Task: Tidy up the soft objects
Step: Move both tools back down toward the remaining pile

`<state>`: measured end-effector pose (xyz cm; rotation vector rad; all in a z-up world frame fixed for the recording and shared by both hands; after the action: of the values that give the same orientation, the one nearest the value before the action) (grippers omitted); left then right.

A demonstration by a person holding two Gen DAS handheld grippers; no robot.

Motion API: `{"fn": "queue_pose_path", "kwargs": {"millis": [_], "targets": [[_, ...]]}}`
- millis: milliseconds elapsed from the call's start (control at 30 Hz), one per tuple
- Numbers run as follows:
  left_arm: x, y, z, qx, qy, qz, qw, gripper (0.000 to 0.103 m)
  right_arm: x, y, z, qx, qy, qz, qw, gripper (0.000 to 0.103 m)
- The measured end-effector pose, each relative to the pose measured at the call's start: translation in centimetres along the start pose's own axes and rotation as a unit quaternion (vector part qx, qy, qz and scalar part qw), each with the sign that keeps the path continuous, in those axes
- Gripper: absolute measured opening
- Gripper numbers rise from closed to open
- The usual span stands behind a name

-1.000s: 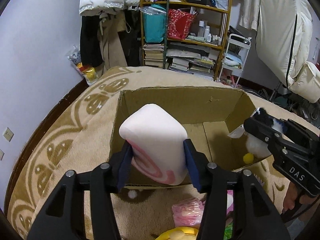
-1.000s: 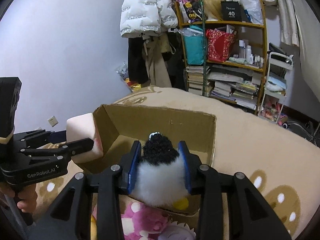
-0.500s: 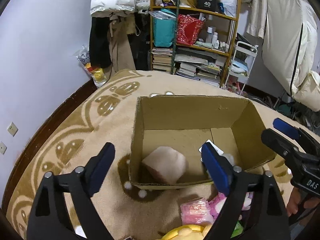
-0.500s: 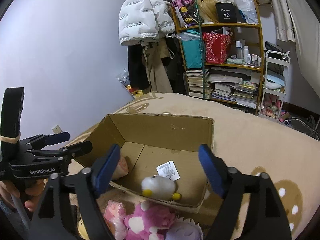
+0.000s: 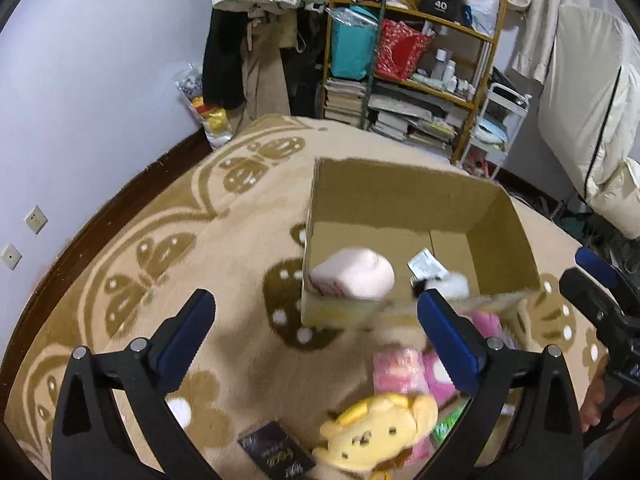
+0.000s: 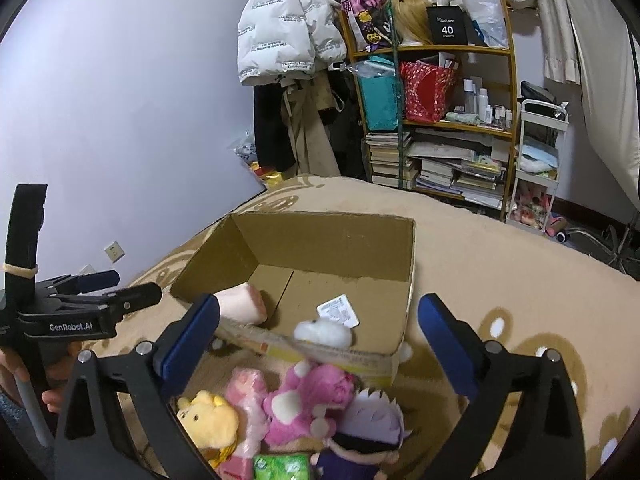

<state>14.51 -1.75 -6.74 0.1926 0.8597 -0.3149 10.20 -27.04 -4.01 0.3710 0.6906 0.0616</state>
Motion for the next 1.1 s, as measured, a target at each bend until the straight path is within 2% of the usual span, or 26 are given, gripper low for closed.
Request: {"fn": "queue_pose_path", "kwargs": {"millis": [200,400,833,1100], "targets": [[-1.8,0.0,-1.4,0.011,0.025,0.006,0.9996,0.1,-1.1,0.6,-1.2,0.007,0.009,-0.004,1.0,0.103],[-2.7,0.0,-3.0,0.022,0.051,0.029,0.998,0.1,-1.3,1.1,-3.2,0.013,0.041,-0.007,0.999,0.103],[0.5,2.8,-6.5,-0.045,0.135,0.033,0.9892,0.1,0.2,0.0,-6.3,0.042,0.091,-0.009,0.995,0.103],[3.4,2.5,-7.9,-0.053,0.177,0.022,0.9826,0.1,2.3,1.3,-7.6,0.035,0.111,0.006,0.993,0.103]]}}
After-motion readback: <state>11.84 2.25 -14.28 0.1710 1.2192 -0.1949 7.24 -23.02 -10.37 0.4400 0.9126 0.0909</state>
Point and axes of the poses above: each gripper's, at about its wrist camera, not at the fingertips, and x roughly the way its jaws point, y to its left, z to its top, the point moved 2 cm from there along x, roughly the way its jaws point, and after that the axes turned 10 degrees about x, right-handed, at the moved point
